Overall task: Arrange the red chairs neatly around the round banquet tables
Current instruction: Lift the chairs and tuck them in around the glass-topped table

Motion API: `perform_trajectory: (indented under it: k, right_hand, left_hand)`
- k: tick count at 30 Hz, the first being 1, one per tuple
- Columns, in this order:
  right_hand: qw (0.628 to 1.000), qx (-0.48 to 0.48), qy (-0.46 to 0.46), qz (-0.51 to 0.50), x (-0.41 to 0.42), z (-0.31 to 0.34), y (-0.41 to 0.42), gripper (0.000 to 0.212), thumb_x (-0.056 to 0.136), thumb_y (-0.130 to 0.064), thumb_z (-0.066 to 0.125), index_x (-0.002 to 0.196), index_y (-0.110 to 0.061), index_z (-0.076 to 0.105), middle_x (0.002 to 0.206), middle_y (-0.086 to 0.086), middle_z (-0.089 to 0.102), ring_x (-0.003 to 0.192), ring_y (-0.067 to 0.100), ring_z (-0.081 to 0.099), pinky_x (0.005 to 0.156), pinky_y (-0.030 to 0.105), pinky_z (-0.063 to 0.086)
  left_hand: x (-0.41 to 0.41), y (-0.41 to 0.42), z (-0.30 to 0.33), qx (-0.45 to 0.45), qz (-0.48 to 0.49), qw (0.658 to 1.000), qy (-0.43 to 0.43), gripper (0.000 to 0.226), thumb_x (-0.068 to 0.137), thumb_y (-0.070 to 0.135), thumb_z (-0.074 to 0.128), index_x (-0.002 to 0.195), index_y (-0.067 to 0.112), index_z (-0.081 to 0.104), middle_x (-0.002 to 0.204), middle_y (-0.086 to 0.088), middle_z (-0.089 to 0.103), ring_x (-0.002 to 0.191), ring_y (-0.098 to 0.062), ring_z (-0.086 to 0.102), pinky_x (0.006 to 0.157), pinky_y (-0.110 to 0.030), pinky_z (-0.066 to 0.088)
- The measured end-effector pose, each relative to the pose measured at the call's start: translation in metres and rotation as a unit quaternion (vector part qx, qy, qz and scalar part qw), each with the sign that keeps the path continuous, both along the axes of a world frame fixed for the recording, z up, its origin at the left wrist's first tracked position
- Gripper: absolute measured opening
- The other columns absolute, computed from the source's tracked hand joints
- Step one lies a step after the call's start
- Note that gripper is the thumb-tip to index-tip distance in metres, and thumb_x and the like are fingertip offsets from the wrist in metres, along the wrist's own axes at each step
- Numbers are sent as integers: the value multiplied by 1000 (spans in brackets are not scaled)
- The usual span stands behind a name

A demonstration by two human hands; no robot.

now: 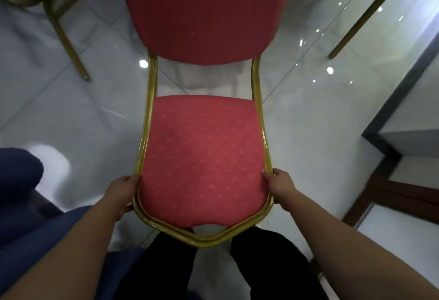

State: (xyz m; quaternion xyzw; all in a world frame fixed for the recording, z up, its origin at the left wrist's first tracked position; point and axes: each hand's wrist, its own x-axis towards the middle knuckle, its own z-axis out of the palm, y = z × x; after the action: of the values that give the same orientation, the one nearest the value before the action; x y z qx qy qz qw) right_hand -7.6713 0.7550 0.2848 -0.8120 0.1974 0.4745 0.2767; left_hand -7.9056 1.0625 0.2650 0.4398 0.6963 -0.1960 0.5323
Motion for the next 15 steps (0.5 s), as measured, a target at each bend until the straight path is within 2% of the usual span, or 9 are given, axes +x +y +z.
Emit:
perform_trajectory:
  k: [4, 8, 10, 11, 13, 15]
  right_hand:
    - [998, -28, 53, 5, -13, 104, -11, 29, 99, -40, 54, 110, -13, 59, 105, 11, 66, 96, 35, 63, 81, 53, 55]
    - [995, -47, 72, 50, -12, 206, -12, 36, 98, -38, 57, 105, -3, 59, 102, 17, 63, 83, 33, 60, 60, 40, 52]
    - [993, -63, 62, 77, -7, 249, -12, 39, 98, -41, 57, 100, -2, 57, 97, 17, 61, 77, 31, 58, 54, 35, 48]
    - [993, -71, 46, 88, -3, 271, -10, 39, 98, -42, 57, 94, -3, 56, 91, 15, 59, 72, 29, 56, 52, 33, 47]
    - [991, -77, 6, 105, 5, 312, -7, 39, 99, -40, 56, 79, -7, 49, 74, 11, 51, 60, 24, 50, 50, 29, 45]
    - [990, -68, -33, 120, 13, 347, -4, 29, 100, -30, 55, 80, -10, 50, 71, 10, 51, 56, 24, 51, 46, 29, 48]
  left_hand:
    - [-23, 1, 106, -41, -2, 999, 13, 42, 91, 44, 62, 117, 11, 65, 102, -12, 72, 95, -32, 67, 81, -46, 58]
    - [-36, -1, 198, -48, -6, 999, -6, 40, 79, 43, 68, 104, 12, 73, 89, -11, 75, 88, -32, 70, 81, -50, 59]
    - [-28, -6, 251, -42, 17, 999, -25, 30, 78, 36, 69, 96, 12, 73, 77, -9, 73, 79, -31, 68, 72, -45, 61]
    - [-23, -9, 278, -33, 31, 998, -39, 20, 81, 30, 68, 90, 12, 71, 68, -7, 69, 71, -29, 65, 63, -39, 59]
    - [-17, -14, 320, -13, 45, 995, -83, 9, 86, 22, 63, 86, 14, 66, 57, -3, 60, 59, -23, 55, 51, -28, 48]
    - [-14, -17, 348, 11, 48, 988, -147, 13, 89, 20, 62, 101, 15, 66, 66, -3, 65, 62, -20, 58, 57, -29, 49]
